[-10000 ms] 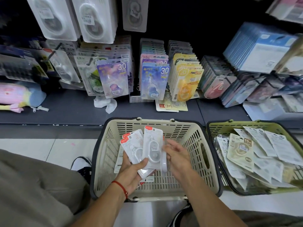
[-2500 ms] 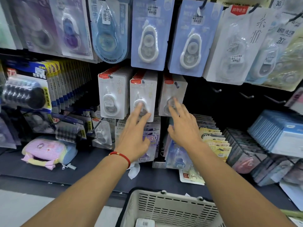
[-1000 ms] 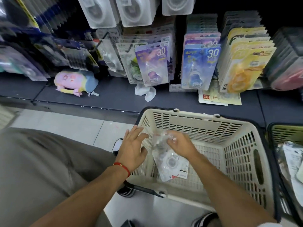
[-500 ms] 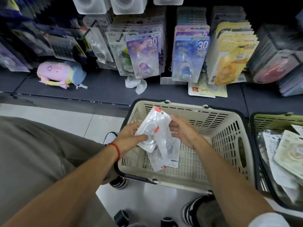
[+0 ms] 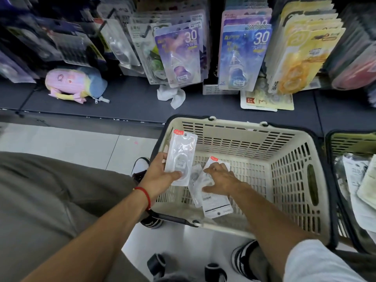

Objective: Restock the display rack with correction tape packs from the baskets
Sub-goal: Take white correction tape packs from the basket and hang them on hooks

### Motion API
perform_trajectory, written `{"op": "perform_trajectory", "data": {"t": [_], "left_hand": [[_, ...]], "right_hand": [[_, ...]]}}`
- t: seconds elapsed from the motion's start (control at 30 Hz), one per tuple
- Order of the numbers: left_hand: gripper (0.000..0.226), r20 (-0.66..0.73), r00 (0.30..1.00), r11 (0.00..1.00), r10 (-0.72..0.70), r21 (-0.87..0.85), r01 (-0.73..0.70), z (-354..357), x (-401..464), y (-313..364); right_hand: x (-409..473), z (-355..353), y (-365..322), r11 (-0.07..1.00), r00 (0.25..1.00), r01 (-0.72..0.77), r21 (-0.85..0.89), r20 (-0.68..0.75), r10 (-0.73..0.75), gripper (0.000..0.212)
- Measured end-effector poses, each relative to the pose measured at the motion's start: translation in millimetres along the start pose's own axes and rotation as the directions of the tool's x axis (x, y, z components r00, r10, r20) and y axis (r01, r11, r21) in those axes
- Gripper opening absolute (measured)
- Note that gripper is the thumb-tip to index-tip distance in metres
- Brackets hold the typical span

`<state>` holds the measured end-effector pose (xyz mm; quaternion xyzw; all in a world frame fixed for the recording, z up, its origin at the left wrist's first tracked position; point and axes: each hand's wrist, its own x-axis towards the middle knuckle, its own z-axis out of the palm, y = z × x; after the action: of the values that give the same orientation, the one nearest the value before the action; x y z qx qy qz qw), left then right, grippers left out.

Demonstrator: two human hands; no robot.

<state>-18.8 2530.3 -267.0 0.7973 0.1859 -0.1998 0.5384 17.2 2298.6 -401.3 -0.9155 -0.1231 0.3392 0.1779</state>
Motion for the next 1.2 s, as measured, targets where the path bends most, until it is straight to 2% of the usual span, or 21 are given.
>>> {"op": "perform_trajectory", "data": {"t": [0.1,0.23,0.37,0.4,0.5,0.6,0.7,0.8,0.9,1.0,1.07,1.13,1.17,1.2], "left_hand": [[0.046,0.005,1.0,1.0,-0.027,0.014,0.027,5,0,-2],[0.045,0.019,0.998,0.998,-0.057,0.003,0.057,14,0,-5],[0.052,0.059,0.993,0.986,-0.106,-0.12,0.112,22,-4,-2],[0.055,0.064,0.991,0.983,-0.115,-0.135,0.123,24,-5,0],[0.053,0.075,0.984,0.951,-0.161,-0.254,0.175,31,-8,6],[0.036,0.123,0.958,0.872,-0.258,-0.398,0.285,37,-12,16],[0.036,0.237,0.907,0.765,-0.347,-0.487,0.421,42,-11,23],[0.05,0.376,0.868,0.608,-0.326,-0.62,0.497,40,-12,33],[0.063,0.422,0.889,0.589,-0.177,-0.678,0.439,35,-7,37],[0.047,0.361,0.926,0.631,-0.113,-0.694,0.347,29,-7,40],[0.042,0.28,0.955,0.705,-0.102,-0.656,0.268,27,-7,35],[0.047,0.199,0.977,0.755,-0.081,-0.627,0.191,24,-7,30],[0.049,0.157,0.985,0.774,-0.068,-0.615,0.152,22,-8,28],[0.051,0.125,0.991,0.795,-0.053,-0.596,0.117,20,-9,26]], "right_hand": [[0,-1,0,0.997,0.999,-0.006,0.08,0.041,0.003,0.087],[-2,-4,0,0.98,0.999,-0.04,0.197,-0.007,0.042,0.07],[-16,-25,5,0.887,0.973,-0.172,0.428,-0.069,0.221,0.089],[-21,-33,8,0.852,0.963,-0.19,0.488,-0.077,0.26,0.088],[-40,-61,14,0.788,0.943,-0.145,0.598,-0.159,0.293,0.057],[-65,-97,6,0.804,0.903,-0.08,0.589,-0.299,0.309,0.038],[-89,-127,-15,0.865,0.796,0.139,0.483,-0.574,0.193,0.026],[-105,-135,-43,0.904,0.706,0.339,0.262,-0.706,-0.061,0.032],[-109,-121,-71,0.877,0.704,0.461,0.139,-0.659,-0.266,0.041],[-100,-106,-79,0.843,0.799,0.499,0.201,-0.484,-0.358,0.041],[-93,-108,-72,0.734,0.877,0.465,0.494,-0.372,-0.305,0.027],[-80,-109,-55,0.569,0.932,0.332,0.752,-0.355,-0.074,0.007],[-69,-109,-43,0.593,0.935,0.242,0.768,-0.348,0.069,0.003],[-57,-105,-29,0.704,0.925,0.102,0.703,-0.328,0.194,0.009]]}}
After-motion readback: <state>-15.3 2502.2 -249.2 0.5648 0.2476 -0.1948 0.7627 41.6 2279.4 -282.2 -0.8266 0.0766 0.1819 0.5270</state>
